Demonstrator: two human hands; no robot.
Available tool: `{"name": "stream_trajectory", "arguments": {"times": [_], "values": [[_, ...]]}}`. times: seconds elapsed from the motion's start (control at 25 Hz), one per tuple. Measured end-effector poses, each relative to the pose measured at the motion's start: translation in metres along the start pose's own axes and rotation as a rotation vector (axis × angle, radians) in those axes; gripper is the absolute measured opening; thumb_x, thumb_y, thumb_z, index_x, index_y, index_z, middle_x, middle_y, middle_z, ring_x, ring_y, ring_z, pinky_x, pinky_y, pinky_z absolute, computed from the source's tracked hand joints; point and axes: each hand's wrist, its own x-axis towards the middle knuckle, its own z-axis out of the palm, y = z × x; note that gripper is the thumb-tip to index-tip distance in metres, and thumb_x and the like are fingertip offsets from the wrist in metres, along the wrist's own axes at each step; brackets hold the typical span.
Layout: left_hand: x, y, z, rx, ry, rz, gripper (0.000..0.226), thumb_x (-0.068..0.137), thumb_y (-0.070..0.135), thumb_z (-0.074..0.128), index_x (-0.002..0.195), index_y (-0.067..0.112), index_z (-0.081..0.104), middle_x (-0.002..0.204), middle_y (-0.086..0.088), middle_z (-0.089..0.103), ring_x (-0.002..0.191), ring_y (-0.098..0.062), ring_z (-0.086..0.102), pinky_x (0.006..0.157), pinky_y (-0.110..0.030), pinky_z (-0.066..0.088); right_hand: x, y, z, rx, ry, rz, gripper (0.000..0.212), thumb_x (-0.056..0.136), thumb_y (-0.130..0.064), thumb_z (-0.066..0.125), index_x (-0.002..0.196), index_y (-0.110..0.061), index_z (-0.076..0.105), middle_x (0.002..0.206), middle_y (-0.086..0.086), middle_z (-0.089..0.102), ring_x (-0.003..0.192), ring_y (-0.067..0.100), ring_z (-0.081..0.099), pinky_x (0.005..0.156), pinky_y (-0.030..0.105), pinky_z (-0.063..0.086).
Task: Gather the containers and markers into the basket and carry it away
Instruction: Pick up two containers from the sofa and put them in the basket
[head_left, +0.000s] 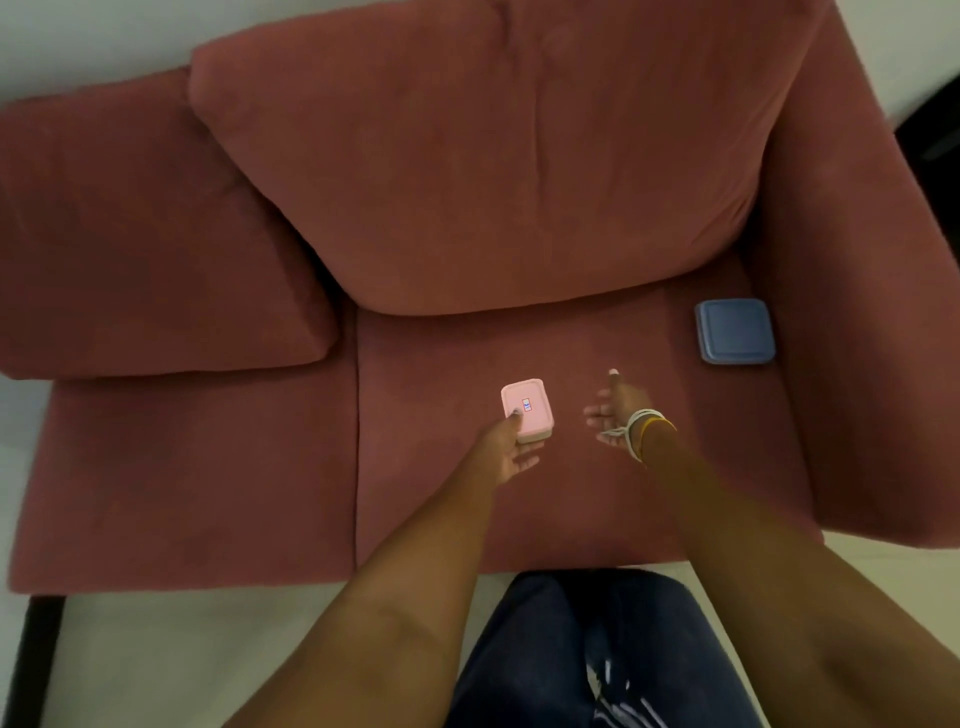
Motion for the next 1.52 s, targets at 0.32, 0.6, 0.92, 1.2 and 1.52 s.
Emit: {"name": "stream_trajectory", "arguments": {"times": [0.32, 0.6, 0.92, 1.2, 1.52], "values": [[0.043, -0.028, 0.064, -0.120, 0.105, -0.027, 0.043, 0.101, 0.035, 0.042, 0.136, 0.010, 0.046, 0.135, -0.013, 0.058, 0.127, -0.027, 0.055, 0.098, -0.041, 0.044, 0.070, -0.022, -0.083, 0.141, -0.023, 0.167, 0.033, 0.098, -0.039, 0.047, 0.124, -0.018, 0.051, 0.091, 0.008, 0.062, 0.065, 0.016, 0.052, 0.061, 0.030, 0.041], [0.098, -0.066, 0.135, -0.354, 0.175, -0.012, 0.044, 0.100, 0.032, 0.047, 0.137, 0.009, 0.043, 0.127, -0.015, 0.061, 0.118, -0.030, 0.058, 0.095, -0.044, 0.044, 0.149, -0.053, -0.158, 0.411, 0.173, 0.142, 0.052, 0.090, -0.026, 0.065, 0.133, -0.002, 0.049, 0.099, 0.011, 0.060, 0.107, 0.027, 0.064, 0.093, 0.040, 0.052], [0.110, -0.086, 0.148, -0.405, 0.302, -0.038, 0.049, 0.099, 0.031, 0.050, 0.140, 0.008, 0.039, 0.112, -0.011, 0.061, 0.090, -0.023, 0.063, 0.088, -0.042, 0.047, 0.192, -0.081, -0.170, 0.416, 0.415, -0.024, 0.078, 0.076, -0.021, 0.081, 0.139, -0.011, 0.037, 0.141, 0.011, 0.047, 0.115, 0.026, 0.058, 0.093, 0.026, 0.050], [0.061, -0.070, 0.136, -0.538, 0.295, 0.040, 0.045, 0.100, 0.026, 0.047, 0.141, 0.007, 0.041, 0.111, -0.014, 0.064, 0.099, -0.025, 0.060, 0.090, -0.043, 0.045, 0.131, -0.074, -0.137, 0.081, 0.185, -0.119, 0.070, 0.074, -0.013, 0.082, 0.133, -0.007, 0.044, 0.131, 0.017, 0.057, 0.104, 0.028, 0.061, 0.087, 0.035, 0.050], [-0.021, -0.086, 0.081, -0.704, 0.358, 0.159, 0.043, 0.099, 0.024, 0.050, 0.138, 0.008, 0.042, 0.137, -0.019, 0.055, 0.123, -0.035, 0.056, 0.091, -0.046, 0.044, 0.041, -0.046, -0.079, -0.239, -0.211, -0.003, 0.056, 0.087, -0.033, 0.070, 0.132, -0.009, 0.050, 0.124, 0.020, 0.060, 0.096, 0.034, 0.060, 0.088, 0.053, 0.053]]}}
